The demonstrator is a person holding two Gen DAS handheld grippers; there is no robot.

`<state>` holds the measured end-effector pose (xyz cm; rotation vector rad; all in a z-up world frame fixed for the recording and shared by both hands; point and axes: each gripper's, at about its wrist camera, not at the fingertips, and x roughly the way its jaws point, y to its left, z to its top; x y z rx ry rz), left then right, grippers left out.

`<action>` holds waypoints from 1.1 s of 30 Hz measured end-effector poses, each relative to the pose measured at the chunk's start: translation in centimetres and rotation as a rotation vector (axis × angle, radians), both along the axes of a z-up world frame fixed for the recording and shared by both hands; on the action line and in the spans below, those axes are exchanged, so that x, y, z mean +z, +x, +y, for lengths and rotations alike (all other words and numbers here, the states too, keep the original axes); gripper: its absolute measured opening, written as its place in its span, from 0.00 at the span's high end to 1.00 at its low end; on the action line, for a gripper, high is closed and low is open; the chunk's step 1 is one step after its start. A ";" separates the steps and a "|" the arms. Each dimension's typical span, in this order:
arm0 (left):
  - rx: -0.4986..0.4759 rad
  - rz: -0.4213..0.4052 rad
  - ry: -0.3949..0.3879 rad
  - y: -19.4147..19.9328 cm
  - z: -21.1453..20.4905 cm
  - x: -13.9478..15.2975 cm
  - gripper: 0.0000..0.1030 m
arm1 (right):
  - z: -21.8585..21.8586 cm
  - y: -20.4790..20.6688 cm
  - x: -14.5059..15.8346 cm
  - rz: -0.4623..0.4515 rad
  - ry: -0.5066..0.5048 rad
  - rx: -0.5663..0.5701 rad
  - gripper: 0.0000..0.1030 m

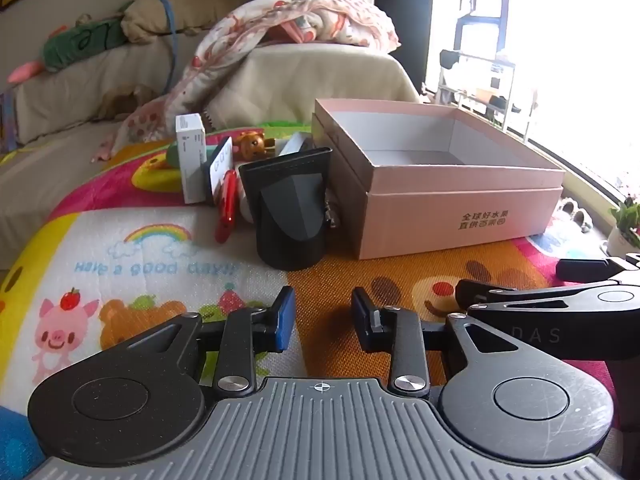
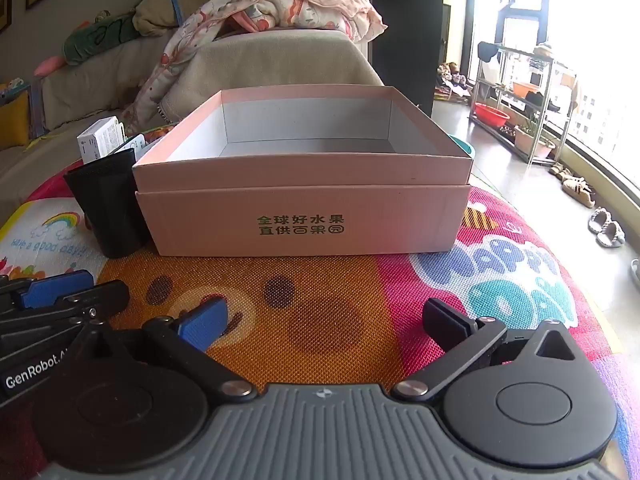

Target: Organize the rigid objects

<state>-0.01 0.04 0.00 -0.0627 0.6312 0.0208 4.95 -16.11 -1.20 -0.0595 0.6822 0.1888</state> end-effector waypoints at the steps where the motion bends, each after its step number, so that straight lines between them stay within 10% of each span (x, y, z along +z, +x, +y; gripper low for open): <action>1: 0.000 0.000 0.003 0.0 0.1 0.0 0.66 | 0.0 0.0 0.0 0.000 0.006 0.000 0.00; 33: 0.000 -0.002 0.025 -0.1 -0.3 -0.1 0.66 | 0.0 0.0 0.0 0.000 0.007 0.000 0.00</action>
